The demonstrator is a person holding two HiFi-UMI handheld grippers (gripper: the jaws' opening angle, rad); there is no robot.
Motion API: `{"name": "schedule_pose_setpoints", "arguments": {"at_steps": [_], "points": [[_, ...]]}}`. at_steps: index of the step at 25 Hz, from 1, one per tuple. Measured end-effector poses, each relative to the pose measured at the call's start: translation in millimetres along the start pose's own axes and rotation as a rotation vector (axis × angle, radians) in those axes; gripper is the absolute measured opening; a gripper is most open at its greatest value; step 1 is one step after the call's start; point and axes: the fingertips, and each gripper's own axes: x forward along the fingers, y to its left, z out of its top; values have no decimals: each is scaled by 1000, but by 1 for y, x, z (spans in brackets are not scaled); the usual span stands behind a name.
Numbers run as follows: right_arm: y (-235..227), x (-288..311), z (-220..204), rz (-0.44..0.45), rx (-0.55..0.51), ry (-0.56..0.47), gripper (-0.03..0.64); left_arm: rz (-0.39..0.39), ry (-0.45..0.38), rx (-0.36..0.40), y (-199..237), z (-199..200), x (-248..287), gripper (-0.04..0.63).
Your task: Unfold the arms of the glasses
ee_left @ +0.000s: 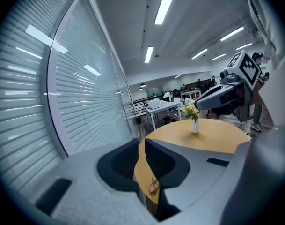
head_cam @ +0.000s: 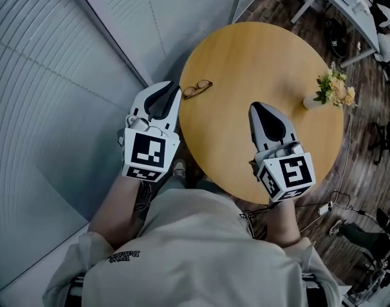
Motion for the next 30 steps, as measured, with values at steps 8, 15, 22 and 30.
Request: {"name": "schedule_pose_setpoints", "arguments": {"at_steps": [8, 15, 22, 30], "points": [[-6, 21, -3, 33, 6, -3, 34, -65, 18, -40, -6, -23, 37, 81], [-17, 45, 5, 47, -9, -14, 34, -96, 100, -69, -3, -54, 67, 111], [-26, 74, -21, 42, 23, 34, 34, -128, 180, -69, -15, -94, 100, 124], [-31, 104, -67, 48, 68, 111, 34, -162, 247, -38, -29, -141, 142, 124]]}}
